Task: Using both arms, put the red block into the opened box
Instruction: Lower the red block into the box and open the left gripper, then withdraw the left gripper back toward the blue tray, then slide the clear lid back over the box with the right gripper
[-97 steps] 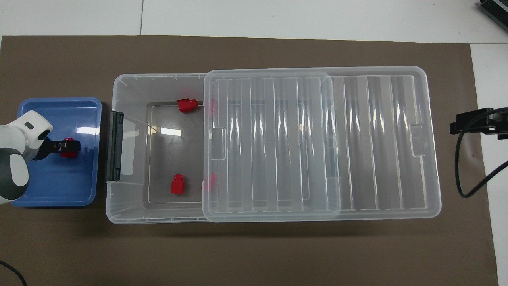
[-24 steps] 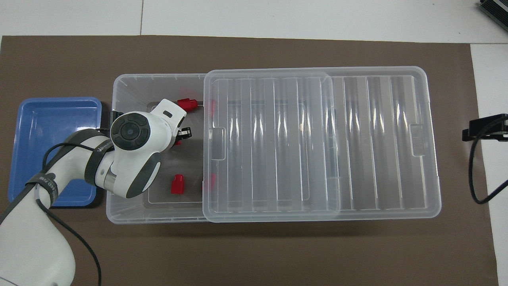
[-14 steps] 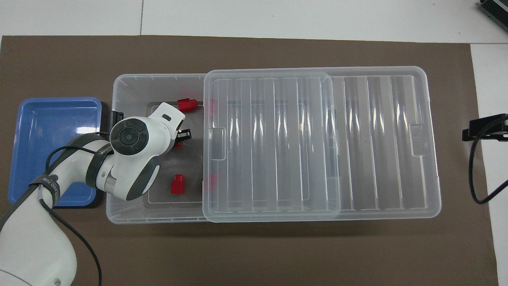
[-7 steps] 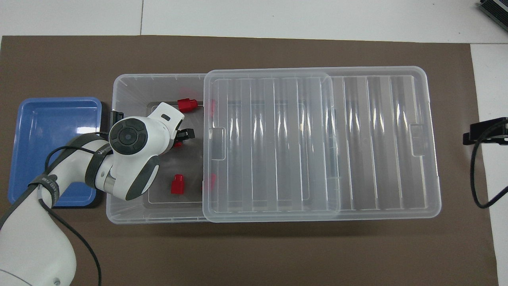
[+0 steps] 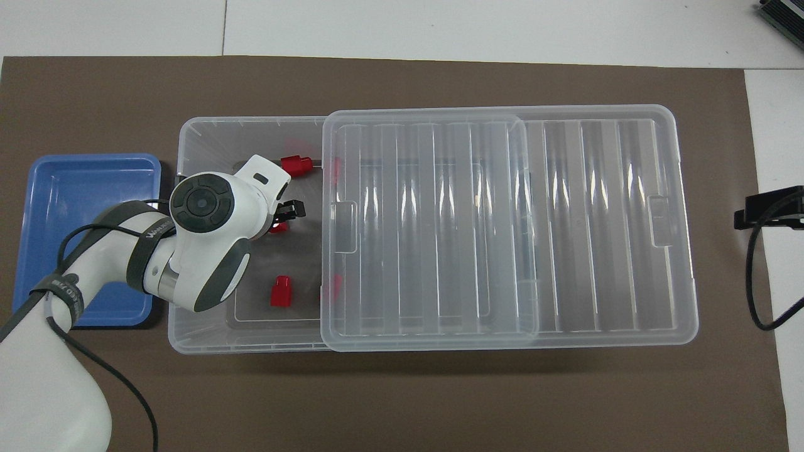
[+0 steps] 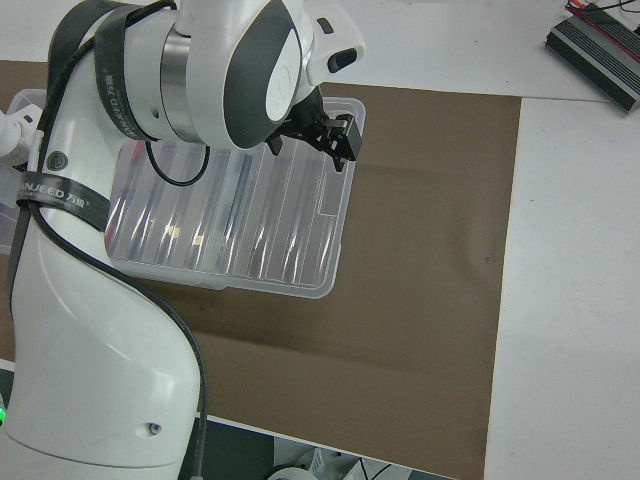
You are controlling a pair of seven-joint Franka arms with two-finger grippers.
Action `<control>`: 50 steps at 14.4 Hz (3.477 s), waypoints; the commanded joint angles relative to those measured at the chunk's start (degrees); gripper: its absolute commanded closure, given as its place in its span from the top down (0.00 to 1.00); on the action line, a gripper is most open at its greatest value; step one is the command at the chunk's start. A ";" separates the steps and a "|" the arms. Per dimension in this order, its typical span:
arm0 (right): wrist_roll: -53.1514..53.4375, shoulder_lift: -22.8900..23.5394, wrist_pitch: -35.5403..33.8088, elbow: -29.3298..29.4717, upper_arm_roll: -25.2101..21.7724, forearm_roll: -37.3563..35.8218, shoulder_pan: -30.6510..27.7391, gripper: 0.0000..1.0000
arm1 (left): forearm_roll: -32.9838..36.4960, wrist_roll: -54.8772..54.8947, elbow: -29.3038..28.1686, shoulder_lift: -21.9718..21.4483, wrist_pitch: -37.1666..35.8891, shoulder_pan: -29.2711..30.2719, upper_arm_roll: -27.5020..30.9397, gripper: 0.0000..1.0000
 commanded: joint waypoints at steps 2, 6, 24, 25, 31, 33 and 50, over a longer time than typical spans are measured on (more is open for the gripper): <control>0.49 -1.09 1.82 -1.88 0.21 0.31 -0.75 1.00 | 1.29 -0.24 0.99 -3.27 -6.24 -0.59 0.05 1.00; 0.32 -1.09 3.93 -3.46 0.21 0.31 -1.45 1.00 | 0.59 -0.06 2.40 -6.96 -13.27 -1.03 -0.47 1.00; -8.03 1.36 29.15 -19.90 0.03 0.49 -6.99 0.00 | -9.96 39.75 16.47 -17.52 -40.19 20.51 0.84 1.00; -7.95 1.98 29.42 -19.90 0.03 0.49 -6.99 0.00 | -9.96 40.10 16.56 -17.52 -39.75 20.59 0.84 1.00; -7.86 8.21 36.89 -19.90 0.12 0.57 -8.05 0.00 | -9.96 44.85 16.04 -17.69 -41.06 21.21 1.28 1.00; -8.03 9.62 37.86 -19.55 0.29 0.57 -7.44 0.00 | -9.96 44.33 13.49 -18.92 -40.10 19.11 1.28 1.00; -8.30 9.10 35.84 -19.55 3.46 1.10 2.14 0.00 | -9.87 37.56 23.67 -14.79 -48.88 -3.05 15.09 1.00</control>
